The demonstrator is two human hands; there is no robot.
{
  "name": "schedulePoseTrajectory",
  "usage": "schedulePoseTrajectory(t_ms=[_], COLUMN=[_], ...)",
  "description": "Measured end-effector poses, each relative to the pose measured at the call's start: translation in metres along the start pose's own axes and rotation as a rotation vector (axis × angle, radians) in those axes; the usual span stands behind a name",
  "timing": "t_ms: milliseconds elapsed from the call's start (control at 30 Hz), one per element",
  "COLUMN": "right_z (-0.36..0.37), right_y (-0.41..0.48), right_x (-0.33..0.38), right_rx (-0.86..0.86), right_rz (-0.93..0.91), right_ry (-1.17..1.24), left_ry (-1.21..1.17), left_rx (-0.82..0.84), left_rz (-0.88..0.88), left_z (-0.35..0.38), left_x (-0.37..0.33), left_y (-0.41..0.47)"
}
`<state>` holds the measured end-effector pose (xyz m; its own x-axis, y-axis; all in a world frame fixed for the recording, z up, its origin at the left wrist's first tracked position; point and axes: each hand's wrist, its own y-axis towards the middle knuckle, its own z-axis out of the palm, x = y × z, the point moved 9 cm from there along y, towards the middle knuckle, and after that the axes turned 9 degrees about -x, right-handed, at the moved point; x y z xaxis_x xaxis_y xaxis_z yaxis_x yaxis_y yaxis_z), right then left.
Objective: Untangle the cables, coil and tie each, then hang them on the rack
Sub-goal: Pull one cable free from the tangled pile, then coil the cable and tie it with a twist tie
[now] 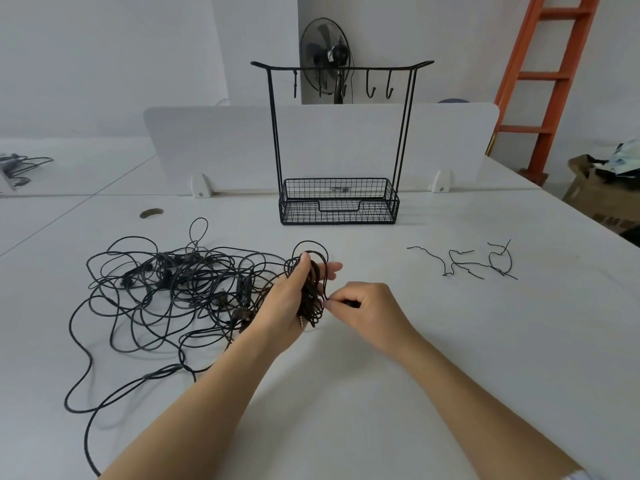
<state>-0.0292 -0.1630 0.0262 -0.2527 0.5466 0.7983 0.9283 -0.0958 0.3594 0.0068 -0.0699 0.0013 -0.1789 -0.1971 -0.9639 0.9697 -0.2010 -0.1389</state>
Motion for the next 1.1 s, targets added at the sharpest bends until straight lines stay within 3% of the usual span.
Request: schedulePoseTrajectory(t_ms=[333,433,533,600,700,833,1100], right_z=[-0.01,-0.054,-0.117,-0.15,-0.164,-0.147,-0.139], right_y=[0.003,0.018,0.023,0.018,0.015,0.021,0.024], right_x=[0.005,-0.015,-0.052,-0.079,-0.111,-0.13,-0.13], right_rx=[-0.016,-0.248,-0.559,-0.66,-0.633,-0.492,-0.398], right_rz=[-0.013,0.044,0.158,0.287,0.402,0.433,0.481], right_ry=[0.03,-0.042,-0.333,-0.471,-0.593,-0.747,-0.871], left_ry=[-0.469,-0.556,-0.5,-0.451,-0.344,-0.196,-0.095], left_rx=[-0.212,-0.188,-0.093,-0.039,0.026,0.087,0.12], left_rz=[-0.065,-0.145,-0.198,-0.21,-0.216,-0.231,-0.281], left_z=[-0.018,-0.018,-0.011,-0.005,0.003,0.013,0.021], left_x=[0.006,0.008,0.012,0.014,0.016,0.025,0.044], left_y=[0.009,0.011,0.01,0.007,0.003,-0.004,-0.005])
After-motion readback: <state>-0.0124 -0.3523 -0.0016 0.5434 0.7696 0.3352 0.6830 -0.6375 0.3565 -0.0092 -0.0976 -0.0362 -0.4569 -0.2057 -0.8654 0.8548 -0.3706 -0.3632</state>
